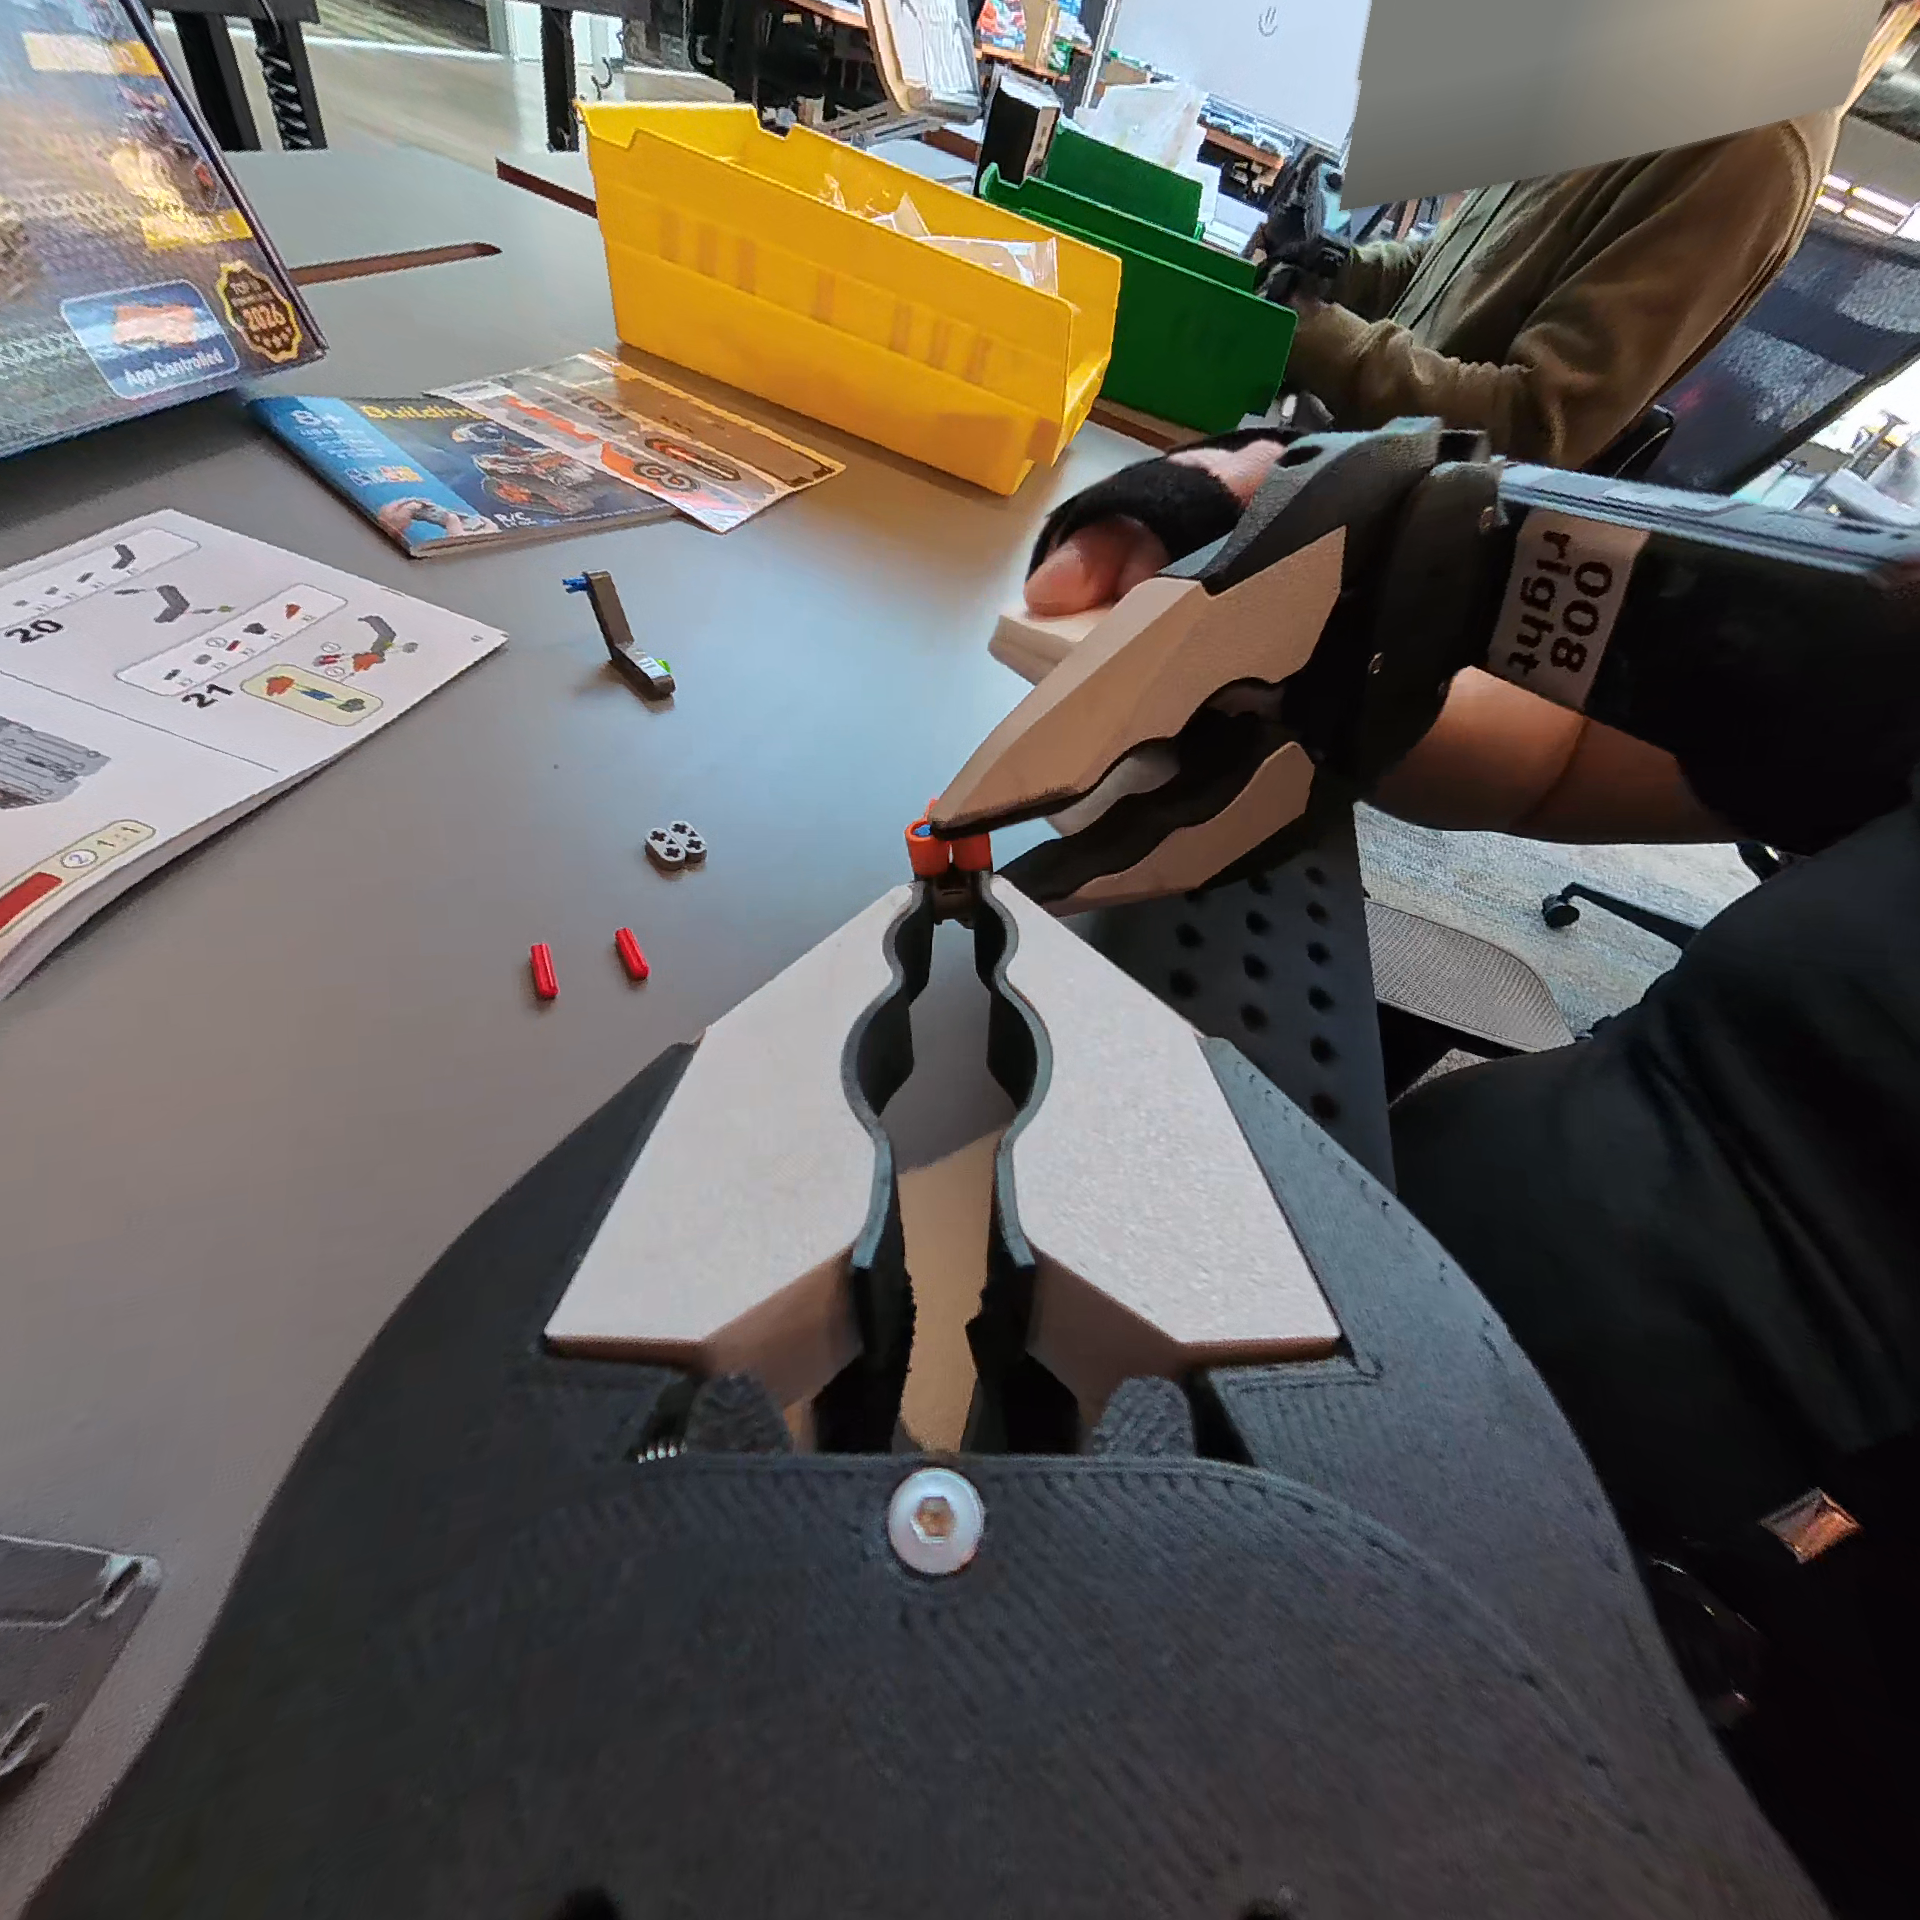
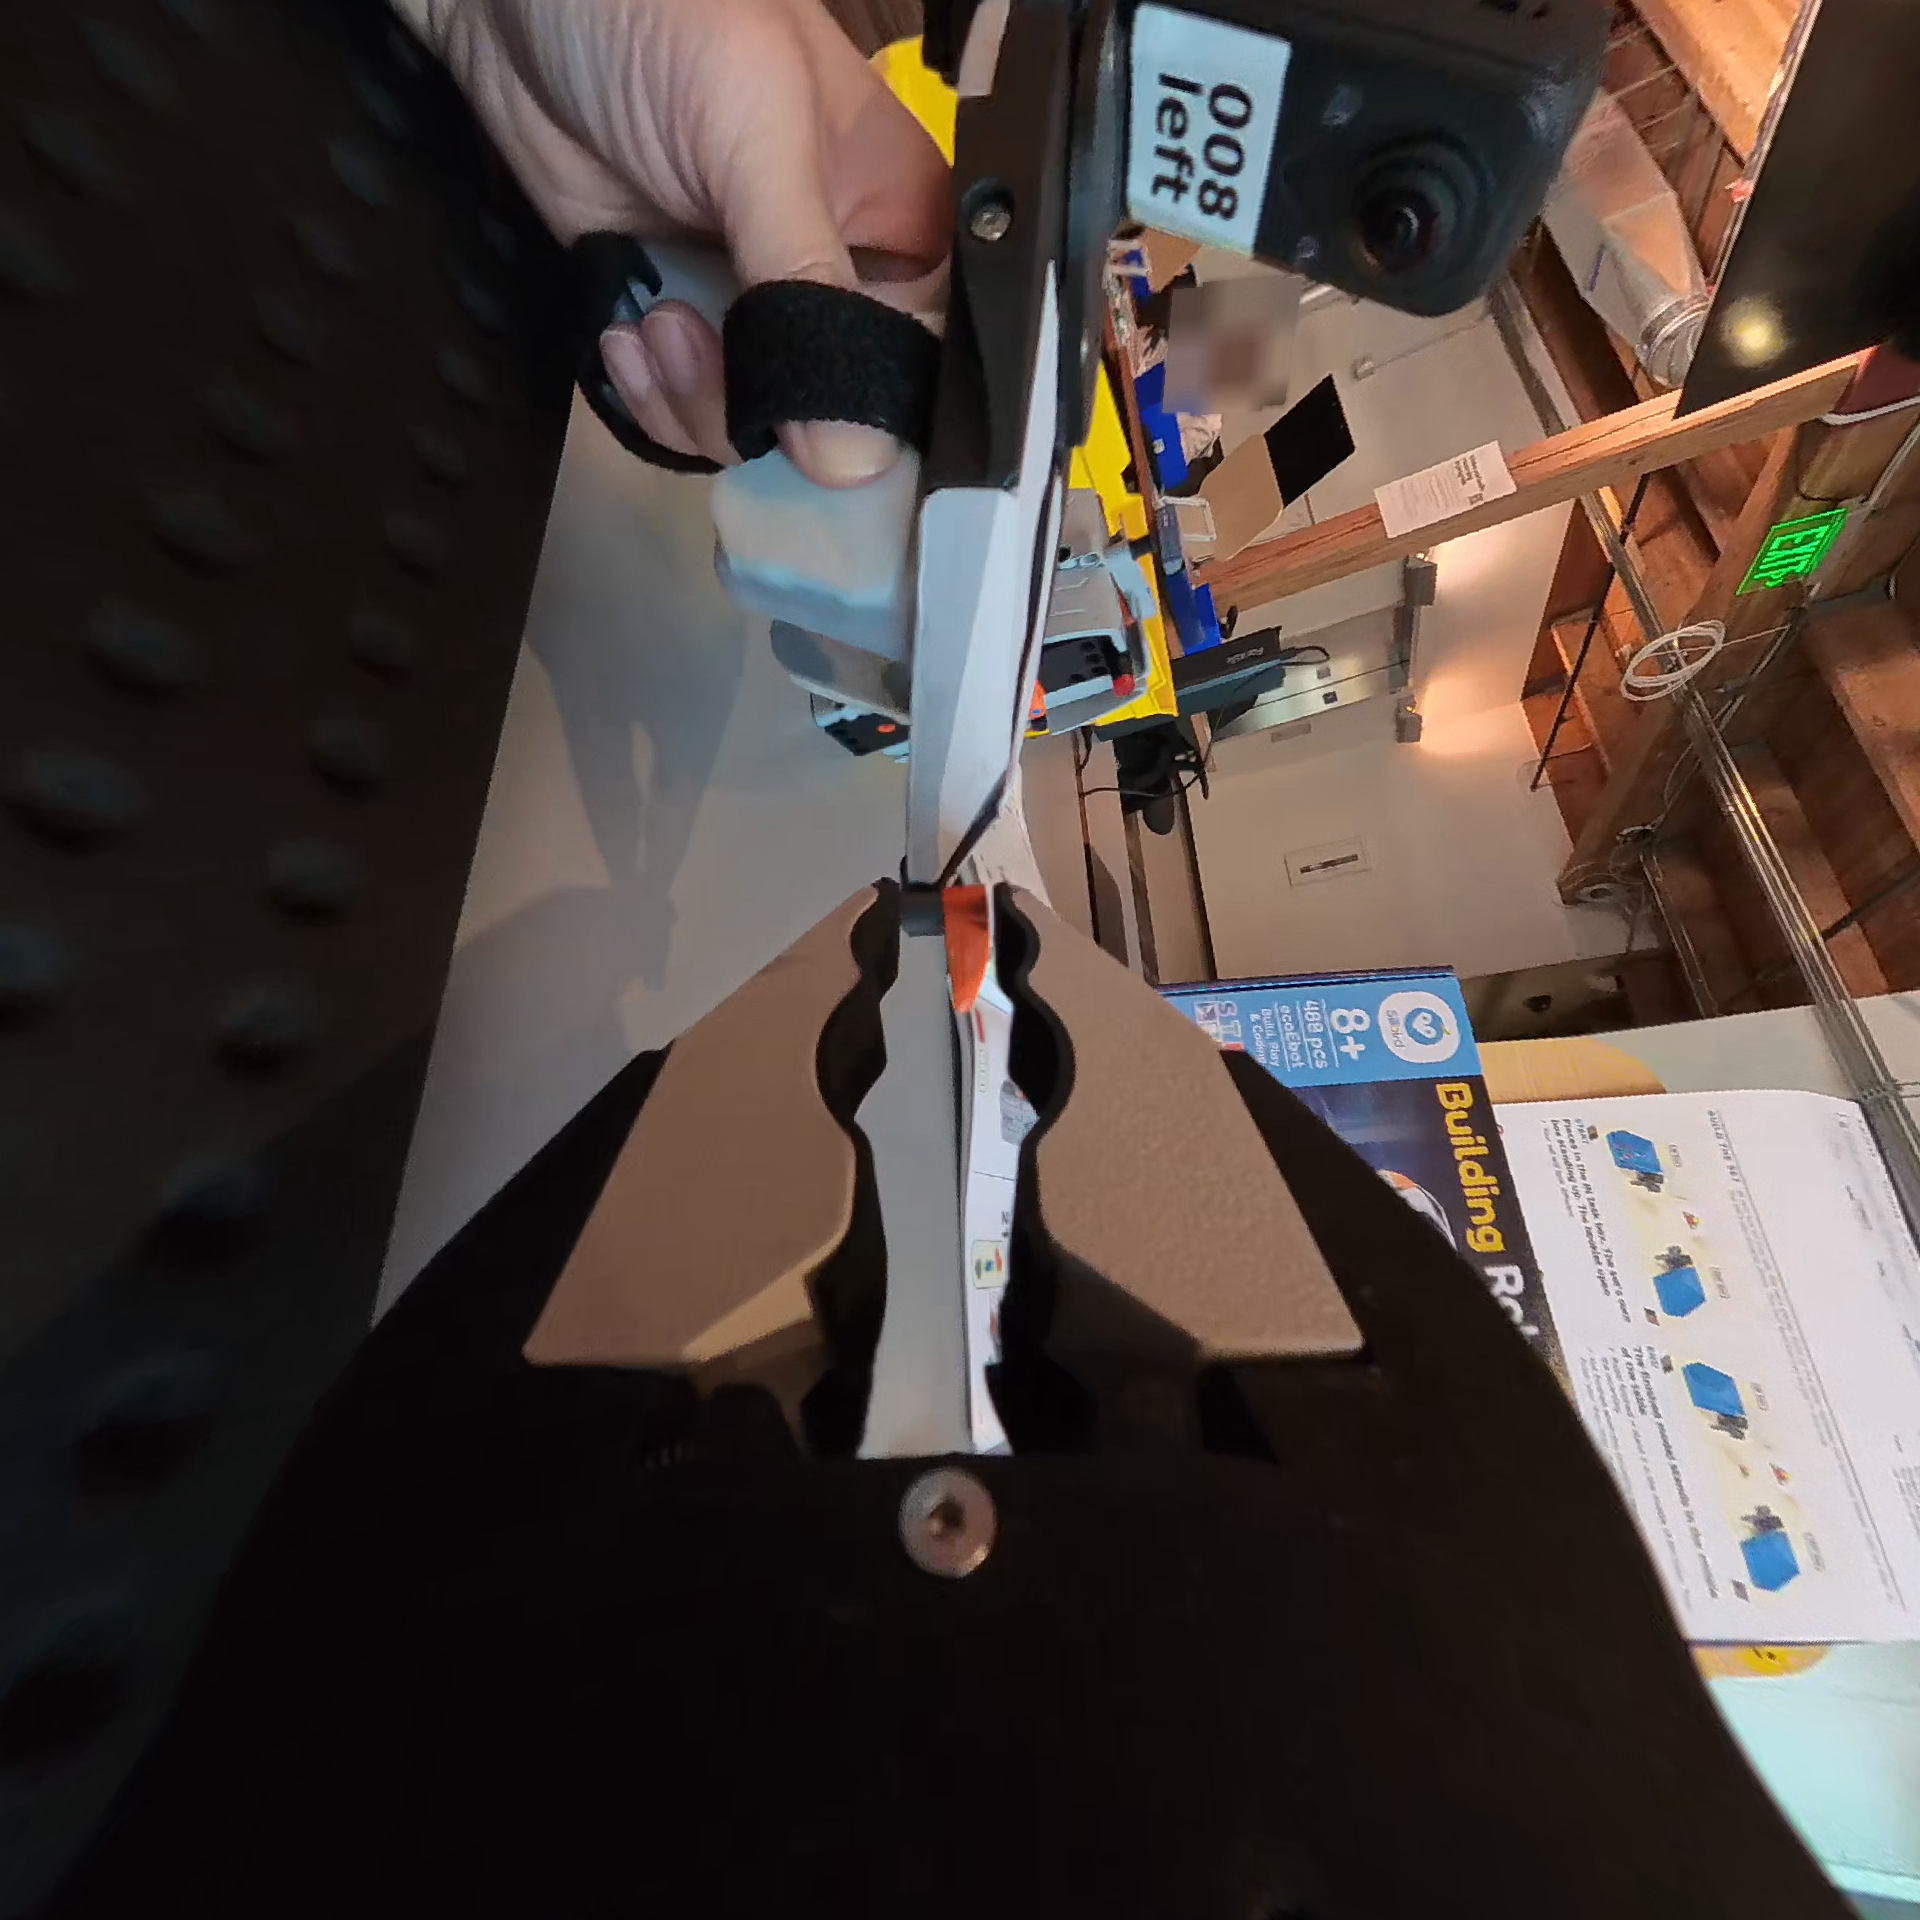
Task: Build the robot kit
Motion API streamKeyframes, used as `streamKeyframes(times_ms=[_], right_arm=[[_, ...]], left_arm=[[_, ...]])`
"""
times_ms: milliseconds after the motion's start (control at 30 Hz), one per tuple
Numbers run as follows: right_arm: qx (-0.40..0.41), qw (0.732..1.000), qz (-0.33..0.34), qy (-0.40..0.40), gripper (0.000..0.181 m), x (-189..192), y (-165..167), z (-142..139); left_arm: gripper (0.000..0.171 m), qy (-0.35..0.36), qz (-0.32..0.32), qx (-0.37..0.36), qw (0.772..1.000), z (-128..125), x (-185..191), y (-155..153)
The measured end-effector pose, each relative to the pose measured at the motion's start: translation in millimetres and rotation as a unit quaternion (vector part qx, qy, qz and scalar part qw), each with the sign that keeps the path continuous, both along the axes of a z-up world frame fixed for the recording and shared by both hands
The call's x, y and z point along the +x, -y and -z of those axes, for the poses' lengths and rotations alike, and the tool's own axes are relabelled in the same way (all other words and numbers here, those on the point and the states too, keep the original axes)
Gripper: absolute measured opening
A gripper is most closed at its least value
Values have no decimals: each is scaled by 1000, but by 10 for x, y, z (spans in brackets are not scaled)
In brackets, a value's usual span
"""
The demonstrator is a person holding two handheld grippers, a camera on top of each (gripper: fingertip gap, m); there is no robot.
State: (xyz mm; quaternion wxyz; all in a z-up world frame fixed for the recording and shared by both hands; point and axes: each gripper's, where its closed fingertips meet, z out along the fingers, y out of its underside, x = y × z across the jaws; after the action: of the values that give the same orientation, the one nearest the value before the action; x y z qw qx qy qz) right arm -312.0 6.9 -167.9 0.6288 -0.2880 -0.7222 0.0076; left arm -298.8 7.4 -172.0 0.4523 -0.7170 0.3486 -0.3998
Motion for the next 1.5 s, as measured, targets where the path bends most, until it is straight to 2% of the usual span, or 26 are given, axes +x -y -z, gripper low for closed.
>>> streamKeyframes(times_ms=[67,200,467,600,667,767,833,933,1100,1200,1300,1400,1500], right_arm=[[11,1000,13,-8,33,11,-66,-30],[38,999,-2,11,16,23,-28,44],[21,999,1,49,16,54,-16,141],[32,999,2,25,15,16,-47,93],[-3,1000,-6,20,19,12,-57,103],[-126,992,-28,8,35,37,-63,120],[-199,979,-46,-6,37,74,-62,83],[-255,964,-74,-33,34,104,-32,-25],[-412,905,-108,16,32,92,120,122],[-432,895,-111,27,17,118,114,139],[-423,899,-111,34,19,149,96,165],[-418,902,-102,43,28,184,47,191],[-430,894,-103,67,21,229,59,262]], left_arm=[[6,0,10,2,1000,-5,18,29],[6,-6,17,4,1000,10,42,50],[6,-28,31,-3,999,85,79,86],[6,-18,18,-5,1000,60,50,49],[6,-17,10,-3,1000,55,36,27],[6,-35,-13,28,999,56,3,-33],[6,-50,-16,50,997,68,6,-39],[6,-80,-12,72,994,126,38,-28],[6,-108,3,106,988,164,104,24],[6,-125,16,111,986,210,138,58],[6,-132,18,121,984,220,154,68],[6,-126,23,125,984,200,168,85],[6,-107,29,127,986,146,175,111]])
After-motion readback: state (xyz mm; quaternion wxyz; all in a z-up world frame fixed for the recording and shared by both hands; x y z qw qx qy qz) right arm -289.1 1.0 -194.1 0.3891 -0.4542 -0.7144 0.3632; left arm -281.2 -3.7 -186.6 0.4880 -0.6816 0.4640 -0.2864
